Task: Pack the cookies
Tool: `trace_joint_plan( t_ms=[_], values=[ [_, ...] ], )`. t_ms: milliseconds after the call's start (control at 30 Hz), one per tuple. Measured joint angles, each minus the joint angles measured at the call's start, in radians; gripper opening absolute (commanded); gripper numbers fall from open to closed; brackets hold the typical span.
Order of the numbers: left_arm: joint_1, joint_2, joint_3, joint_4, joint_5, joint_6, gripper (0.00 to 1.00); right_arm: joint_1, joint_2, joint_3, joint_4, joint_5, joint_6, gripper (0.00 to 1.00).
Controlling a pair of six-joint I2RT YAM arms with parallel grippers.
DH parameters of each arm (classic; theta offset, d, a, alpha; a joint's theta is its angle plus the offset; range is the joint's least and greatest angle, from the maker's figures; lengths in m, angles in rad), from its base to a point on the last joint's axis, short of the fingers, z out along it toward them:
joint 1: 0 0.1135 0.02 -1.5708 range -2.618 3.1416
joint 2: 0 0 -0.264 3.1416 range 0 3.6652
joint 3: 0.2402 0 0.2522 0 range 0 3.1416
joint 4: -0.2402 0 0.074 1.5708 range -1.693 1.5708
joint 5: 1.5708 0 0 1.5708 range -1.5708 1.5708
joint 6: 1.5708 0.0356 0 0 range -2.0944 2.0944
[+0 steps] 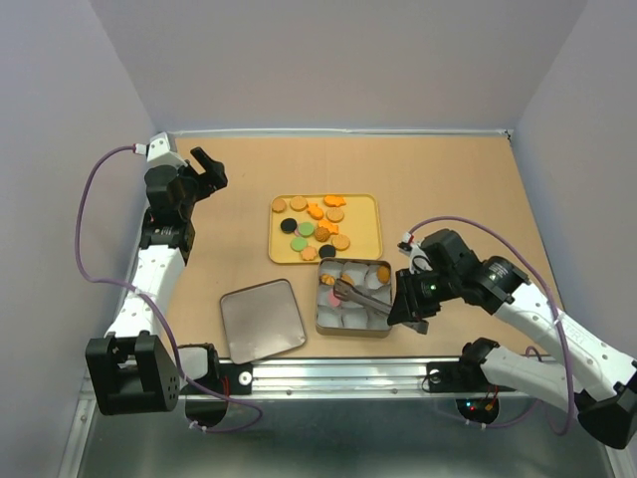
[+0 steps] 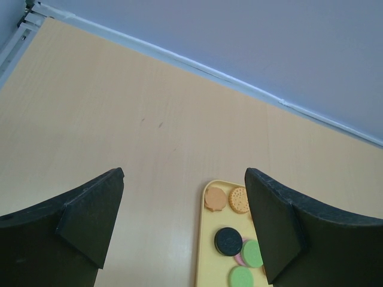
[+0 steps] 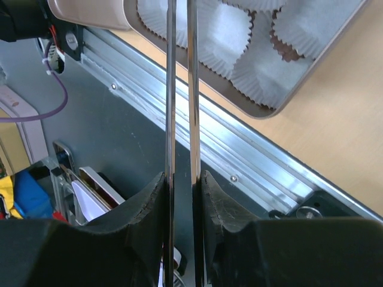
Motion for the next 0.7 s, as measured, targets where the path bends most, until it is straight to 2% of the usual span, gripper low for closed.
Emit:
trace_joint_plan(
  t_ms=[200,333,433,533,700],
  values=[
    [0.000,0.000,-0.001,0.000,0.002,0.000,0.93,0.000,0.047,0.000,0.060,0.001,-0.002,0.28],
    [0.000,-0.001,-0.002,0.000,0.002,0.000,0.93,0.000,0.079,0.000,0.085,0.001,-0.008,0.36],
    [0.000,-0.006,-0.008,-0.001,0.001,0.001,0.93,0.003,0.089,0.000,0.103,0.002,-0.019,0.49],
    [0.000,-0.010,-0.008,0.000,0.001,0.001,0.93,0.012,0.090,0.000,0.107,0.003,-0.025,0.54],
    [0.000,-0.010,-0.008,0.000,0.001,0.001,0.93,0.013,0.090,0.016,0.078,0.027,-0.039,0.54]
  ],
)
